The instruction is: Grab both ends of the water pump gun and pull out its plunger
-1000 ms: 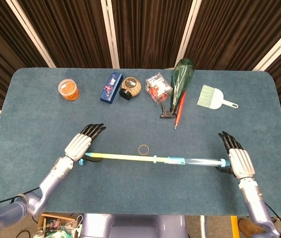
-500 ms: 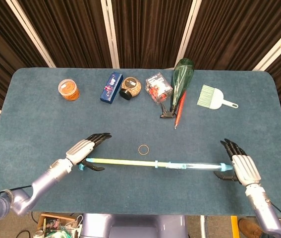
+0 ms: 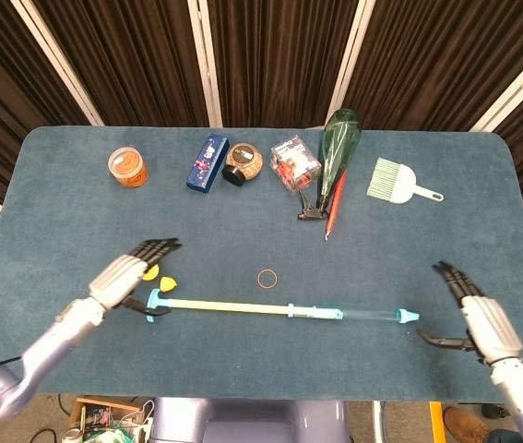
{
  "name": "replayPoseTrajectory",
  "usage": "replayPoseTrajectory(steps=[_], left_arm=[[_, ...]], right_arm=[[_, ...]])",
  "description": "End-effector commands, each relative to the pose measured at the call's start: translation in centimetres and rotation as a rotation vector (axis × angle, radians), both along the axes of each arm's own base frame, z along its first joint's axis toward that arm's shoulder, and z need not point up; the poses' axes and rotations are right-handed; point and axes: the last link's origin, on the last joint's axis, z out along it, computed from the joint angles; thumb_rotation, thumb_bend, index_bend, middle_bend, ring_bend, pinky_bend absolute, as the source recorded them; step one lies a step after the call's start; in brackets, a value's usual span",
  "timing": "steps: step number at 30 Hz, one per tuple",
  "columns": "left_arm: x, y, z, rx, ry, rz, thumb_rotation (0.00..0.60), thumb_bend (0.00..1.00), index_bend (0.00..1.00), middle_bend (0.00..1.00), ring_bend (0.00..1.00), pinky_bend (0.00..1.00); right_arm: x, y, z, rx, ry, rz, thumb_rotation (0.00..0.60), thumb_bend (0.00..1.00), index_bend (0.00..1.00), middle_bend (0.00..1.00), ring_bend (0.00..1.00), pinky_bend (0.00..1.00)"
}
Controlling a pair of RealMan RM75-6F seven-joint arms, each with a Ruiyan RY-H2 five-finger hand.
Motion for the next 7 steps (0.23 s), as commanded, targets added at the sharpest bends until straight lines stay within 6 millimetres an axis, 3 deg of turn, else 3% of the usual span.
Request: replayPoseTrajectory(steps=[1, 3, 7], left_arm=[[-2.6, -3.5, 4.8, 0.214, 0.126, -0.004, 0.600, 0.00, 0.00, 0.00, 0.00, 0.01], [-4.0, -5.8, 6.8, 0.306, 0.215, 0.030, 0.600, 0.00, 0.00, 0.00, 0.00, 0.00], [-6.2, -10.3, 8.9, 0.422, 0.353, 0.140, 0.600, 0.00, 0.00, 0.00, 0.00, 0.00]], right_arm=[[-0.4, 1.5, 3.0, -0.252, 0.211, 0.047, 0.455, 0.22, 0.00, 0.00, 0.00, 0.14], [-1.0, 2.7, 3.9, -0.327, 0.280, 0.008, 0.457, 0.22, 0.00, 0.00, 0.00, 0.14], [-2.3, 4.2, 4.5, -0.352, 0.318, -0.073, 0.459, 0.22, 0.00, 0.00, 0.00, 0.14]])
